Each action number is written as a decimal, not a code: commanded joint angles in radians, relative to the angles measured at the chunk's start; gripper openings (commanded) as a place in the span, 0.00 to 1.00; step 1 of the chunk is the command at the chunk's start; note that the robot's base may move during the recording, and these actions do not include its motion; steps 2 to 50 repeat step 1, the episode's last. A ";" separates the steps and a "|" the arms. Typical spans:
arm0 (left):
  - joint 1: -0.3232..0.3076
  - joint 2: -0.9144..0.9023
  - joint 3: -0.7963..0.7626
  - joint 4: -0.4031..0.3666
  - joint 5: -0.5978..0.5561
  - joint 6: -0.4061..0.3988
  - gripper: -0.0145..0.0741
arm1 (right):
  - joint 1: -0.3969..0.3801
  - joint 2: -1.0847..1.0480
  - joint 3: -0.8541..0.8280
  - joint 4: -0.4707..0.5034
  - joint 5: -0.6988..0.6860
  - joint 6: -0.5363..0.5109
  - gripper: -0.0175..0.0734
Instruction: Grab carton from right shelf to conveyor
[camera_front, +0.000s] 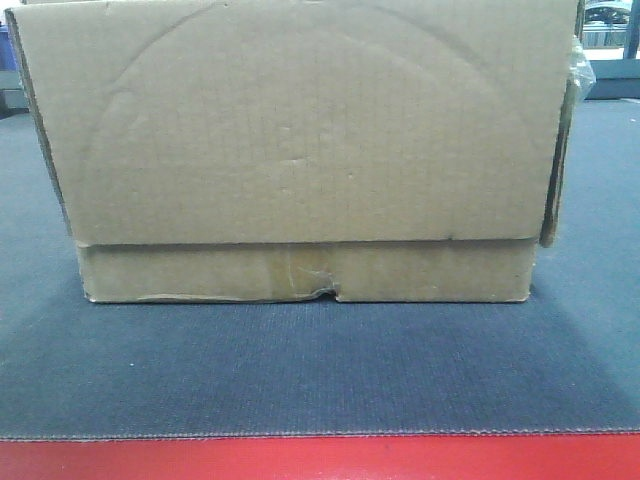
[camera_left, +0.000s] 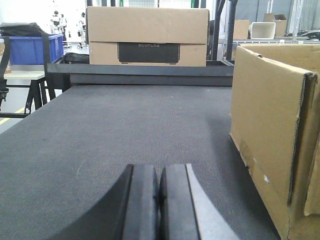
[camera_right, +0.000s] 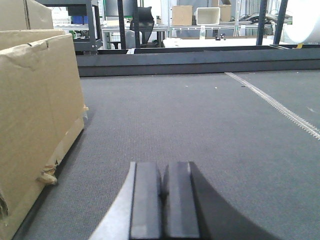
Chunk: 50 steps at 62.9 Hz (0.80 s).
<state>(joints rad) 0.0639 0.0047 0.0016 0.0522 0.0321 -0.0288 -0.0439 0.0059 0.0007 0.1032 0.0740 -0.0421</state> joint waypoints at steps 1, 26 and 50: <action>0.002 -0.005 -0.002 -0.004 -0.022 0.004 0.17 | -0.003 -0.006 -0.001 0.002 -0.029 -0.010 0.12; 0.002 -0.005 -0.002 -0.004 -0.022 0.004 0.17 | -0.003 -0.006 -0.001 0.002 -0.029 -0.010 0.12; 0.002 -0.005 -0.002 -0.004 -0.022 0.004 0.17 | -0.003 -0.006 -0.001 0.002 -0.029 -0.010 0.12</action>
